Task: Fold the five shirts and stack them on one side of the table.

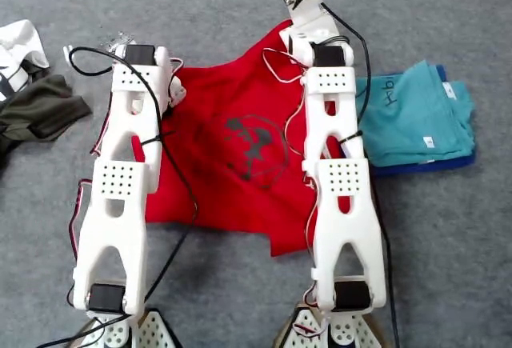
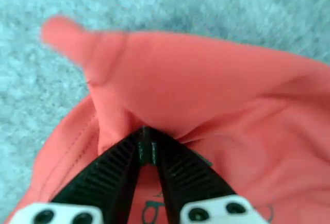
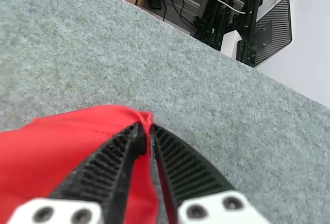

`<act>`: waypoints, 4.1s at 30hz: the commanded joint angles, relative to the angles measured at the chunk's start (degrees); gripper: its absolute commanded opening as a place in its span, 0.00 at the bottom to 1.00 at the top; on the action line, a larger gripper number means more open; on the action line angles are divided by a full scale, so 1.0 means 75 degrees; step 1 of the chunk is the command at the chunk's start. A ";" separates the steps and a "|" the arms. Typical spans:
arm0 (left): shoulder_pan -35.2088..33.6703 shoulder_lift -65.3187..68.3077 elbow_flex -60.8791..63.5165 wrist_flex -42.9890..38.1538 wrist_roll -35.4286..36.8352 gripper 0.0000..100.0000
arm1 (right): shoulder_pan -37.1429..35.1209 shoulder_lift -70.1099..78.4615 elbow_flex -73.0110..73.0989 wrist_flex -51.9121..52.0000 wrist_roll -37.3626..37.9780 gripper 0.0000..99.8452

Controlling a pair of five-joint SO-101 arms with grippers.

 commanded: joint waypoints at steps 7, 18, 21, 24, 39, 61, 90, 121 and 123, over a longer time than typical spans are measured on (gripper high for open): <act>0.1055 -0.1612 0.2731 0.0152 -0.0223 0.02 | -0.0041 -0.0018 -0.0158 -0.0293 0.0340 0.00; 0.0867 -0.4237 0.8158 -0.2649 -0.0949 0.02 | -0.0029 -0.0018 -0.0158 -0.0281 0.0340 0.00; 0.0867 -0.6031 1.0186 -0.3962 -0.1137 0.02 | -0.0041 -0.0018 -0.0158 -0.0270 0.0340 0.00; 0.1149 -0.7601 1.2167 -0.5075 -0.1629 0.02 | -0.0053 -0.0018 -0.0158 -0.0258 0.0340 0.00; 0.2040 -0.8527 1.3749 -0.4818 -0.2673 0.02 | -0.0064 -0.0018 -0.0158 -0.0234 0.0340 0.00; -0.1477 -0.8516 0.9530 -0.4431 -0.0703 0.13 | -0.0064 -0.0064 0.0018 -0.0281 0.0352 0.00; -0.0023 -0.4870 0.7771 -0.2649 0.0141 0.21 | -0.0076 -0.0064 0.0018 -0.0293 0.0363 0.00; -0.1207 -0.5304 -0.0188 0.0188 -0.1770 0.02 | 0.0018 -0.1694 -0.1530 0.2098 -0.0621 0.00; -0.1348 -0.5421 -0.0750 0.0234 -0.2051 0.02 | 0.0064 -0.2632 -0.1424 0.2661 -0.0891 0.00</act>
